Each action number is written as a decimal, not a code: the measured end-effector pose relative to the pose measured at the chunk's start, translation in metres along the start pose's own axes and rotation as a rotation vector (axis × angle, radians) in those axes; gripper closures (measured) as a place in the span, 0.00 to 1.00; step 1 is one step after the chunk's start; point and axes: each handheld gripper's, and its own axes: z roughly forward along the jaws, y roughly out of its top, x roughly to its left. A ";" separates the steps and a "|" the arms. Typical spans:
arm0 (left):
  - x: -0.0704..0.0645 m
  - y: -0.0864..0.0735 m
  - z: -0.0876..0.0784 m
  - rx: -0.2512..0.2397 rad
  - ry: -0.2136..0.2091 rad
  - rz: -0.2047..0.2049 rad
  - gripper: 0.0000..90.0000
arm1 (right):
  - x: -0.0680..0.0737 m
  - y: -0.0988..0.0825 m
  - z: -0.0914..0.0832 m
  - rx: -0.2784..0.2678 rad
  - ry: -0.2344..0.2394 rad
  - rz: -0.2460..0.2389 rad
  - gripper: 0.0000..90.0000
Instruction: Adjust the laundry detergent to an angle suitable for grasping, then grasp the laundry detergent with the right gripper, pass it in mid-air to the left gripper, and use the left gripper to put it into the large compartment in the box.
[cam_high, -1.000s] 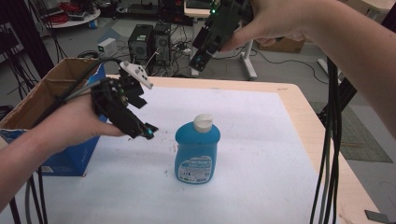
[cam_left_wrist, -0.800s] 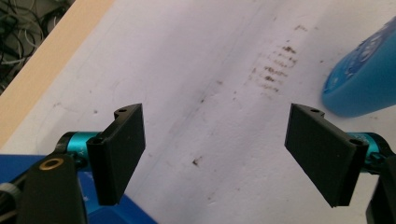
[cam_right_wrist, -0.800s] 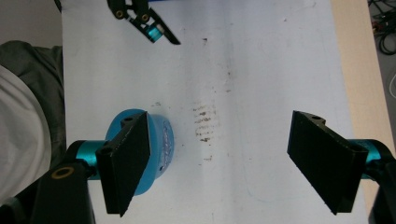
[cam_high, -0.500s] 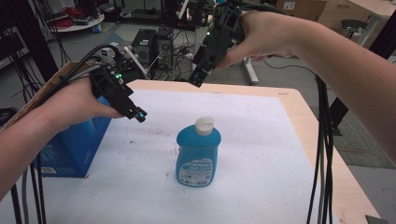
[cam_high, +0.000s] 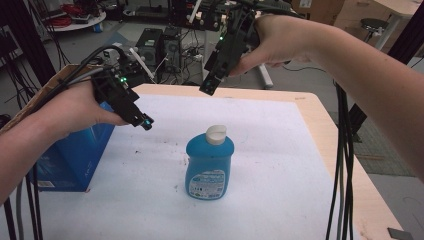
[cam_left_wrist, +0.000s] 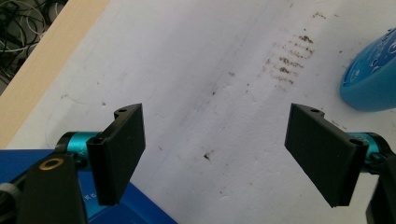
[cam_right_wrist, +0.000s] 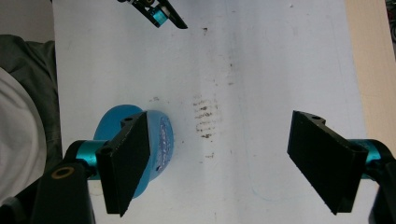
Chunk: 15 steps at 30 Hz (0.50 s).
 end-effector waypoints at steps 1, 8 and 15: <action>0.000 0.000 0.000 0.000 0.000 0.000 0.23 | 0.000 0.000 0.000 0.000 0.000 0.000 0.23; -0.002 0.001 -0.001 -0.006 -0.008 0.011 0.23 | 0.000 -0.003 -0.004 -0.010 -0.004 0.001 0.23; -0.004 0.001 0.000 -0.021 -0.022 0.002 0.23 | 0.002 -0.007 -0.011 -0.026 -0.012 0.006 0.23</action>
